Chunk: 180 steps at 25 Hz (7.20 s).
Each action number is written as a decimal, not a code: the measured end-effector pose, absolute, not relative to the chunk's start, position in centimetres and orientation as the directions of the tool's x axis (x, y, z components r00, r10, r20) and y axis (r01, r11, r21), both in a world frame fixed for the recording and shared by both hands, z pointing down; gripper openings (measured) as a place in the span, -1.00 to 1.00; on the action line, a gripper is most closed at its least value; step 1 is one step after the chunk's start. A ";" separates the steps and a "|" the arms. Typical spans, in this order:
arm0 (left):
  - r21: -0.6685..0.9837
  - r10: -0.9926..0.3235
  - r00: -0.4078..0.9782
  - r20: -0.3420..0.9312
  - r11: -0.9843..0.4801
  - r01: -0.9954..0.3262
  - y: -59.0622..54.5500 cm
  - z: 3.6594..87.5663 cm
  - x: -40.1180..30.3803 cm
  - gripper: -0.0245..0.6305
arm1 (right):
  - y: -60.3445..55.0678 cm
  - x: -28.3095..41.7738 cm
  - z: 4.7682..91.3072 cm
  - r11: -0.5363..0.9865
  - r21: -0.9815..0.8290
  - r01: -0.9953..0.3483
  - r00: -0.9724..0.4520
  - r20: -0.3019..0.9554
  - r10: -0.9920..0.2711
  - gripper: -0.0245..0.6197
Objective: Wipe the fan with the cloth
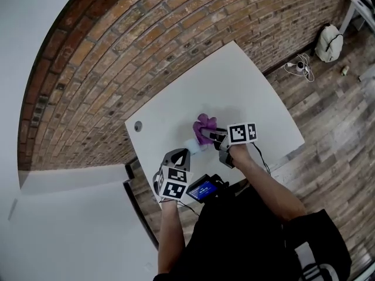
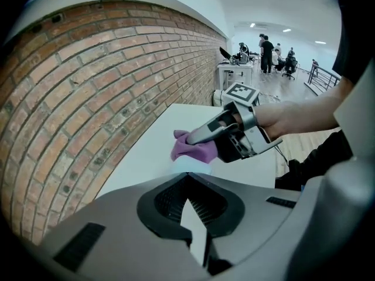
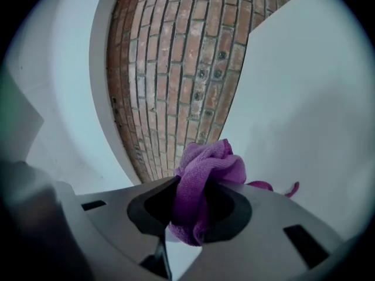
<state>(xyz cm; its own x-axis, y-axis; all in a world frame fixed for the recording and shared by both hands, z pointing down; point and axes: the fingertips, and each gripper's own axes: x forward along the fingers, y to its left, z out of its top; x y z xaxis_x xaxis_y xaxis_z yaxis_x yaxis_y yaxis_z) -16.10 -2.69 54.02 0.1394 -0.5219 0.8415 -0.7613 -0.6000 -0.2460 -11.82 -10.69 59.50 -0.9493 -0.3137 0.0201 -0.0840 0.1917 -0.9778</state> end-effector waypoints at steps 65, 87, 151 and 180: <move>-0.050 -0.393 0.304 0.868 -0.679 -0.733 1.1 55.4 -16.0 -0.92 | -11.3 -13.5 55.6 0.556 -0.794 -0.244 -0.969 0.216 -0.118 -0.63; -0.189 -0.505 0.199 0.840 -0.616 -0.765 -3.1 52.7 -17.4 -0.92 | -10.3 -12.1 51.7 0.399 -0.916 -0.045 -0.981 -0.034 -0.189 -0.63; -0.227 -0.500 0.140 0.855 -0.602 -0.765 -2.7 54.0 -16.7 -0.92 | -9.8 -16.4 61.2 -0.226 -0.945 0.238 -0.928 -0.153 -0.339 -0.63; -0.219 -0.521 0.158 0.839 -0.588 -0.779 -3.1 53.9 -16.6 -0.92 | -10.9 -11.8 63.9 0.234 -0.920 -0.314 -0.942 0.271 -0.199 -0.63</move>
